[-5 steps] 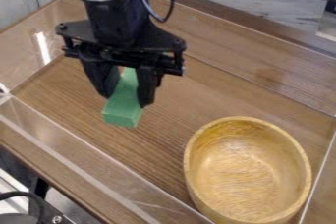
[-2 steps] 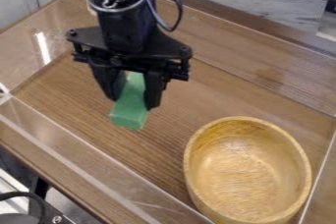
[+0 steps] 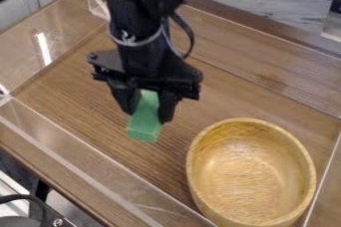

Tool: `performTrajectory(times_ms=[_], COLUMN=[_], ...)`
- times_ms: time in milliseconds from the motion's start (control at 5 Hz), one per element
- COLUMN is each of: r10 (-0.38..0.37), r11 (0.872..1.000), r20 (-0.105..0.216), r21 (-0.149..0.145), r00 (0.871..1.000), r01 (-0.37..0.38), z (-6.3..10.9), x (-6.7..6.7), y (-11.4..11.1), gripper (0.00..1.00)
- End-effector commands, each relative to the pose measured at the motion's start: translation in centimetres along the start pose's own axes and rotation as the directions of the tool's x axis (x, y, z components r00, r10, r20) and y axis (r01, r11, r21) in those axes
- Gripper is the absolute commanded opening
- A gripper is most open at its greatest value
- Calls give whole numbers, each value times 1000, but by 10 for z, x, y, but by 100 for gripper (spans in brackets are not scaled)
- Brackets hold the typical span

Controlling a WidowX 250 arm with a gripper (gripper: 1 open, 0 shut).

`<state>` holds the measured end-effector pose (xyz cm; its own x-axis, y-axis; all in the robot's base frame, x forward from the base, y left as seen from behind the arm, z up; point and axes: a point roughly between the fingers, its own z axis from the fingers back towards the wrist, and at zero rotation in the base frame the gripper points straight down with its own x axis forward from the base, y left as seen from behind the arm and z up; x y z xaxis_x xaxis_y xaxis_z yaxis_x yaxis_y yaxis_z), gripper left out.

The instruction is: Remove the green block from inside the brown bowl and put it on the table

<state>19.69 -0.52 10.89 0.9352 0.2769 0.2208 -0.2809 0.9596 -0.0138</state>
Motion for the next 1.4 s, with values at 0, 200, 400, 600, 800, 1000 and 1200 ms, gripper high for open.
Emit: performTrajectory(times_ms=[0, 200, 400, 600, 800, 1000, 1200], r10=[-16, -23, -23, -21, 0, 21, 15], r11=[1000, 1000, 1000, 1000, 1000, 999, 999], r20=[58, 74, 90, 98, 107, 117, 131], r21=[-10, -9, -5, 1, 14, 27, 31], r00=[998, 997, 996, 995, 994, 993, 991], r01=[16, 23, 23, 21, -2, -24, -19], z=[6, 4, 4, 4, 1, -3, -6], x=[11, 15, 17, 16, 16, 17, 19], y=[-10, -16, -14, -10, -12, -13, -16], gripper=[0, 0, 0, 0, 0, 0, 0])
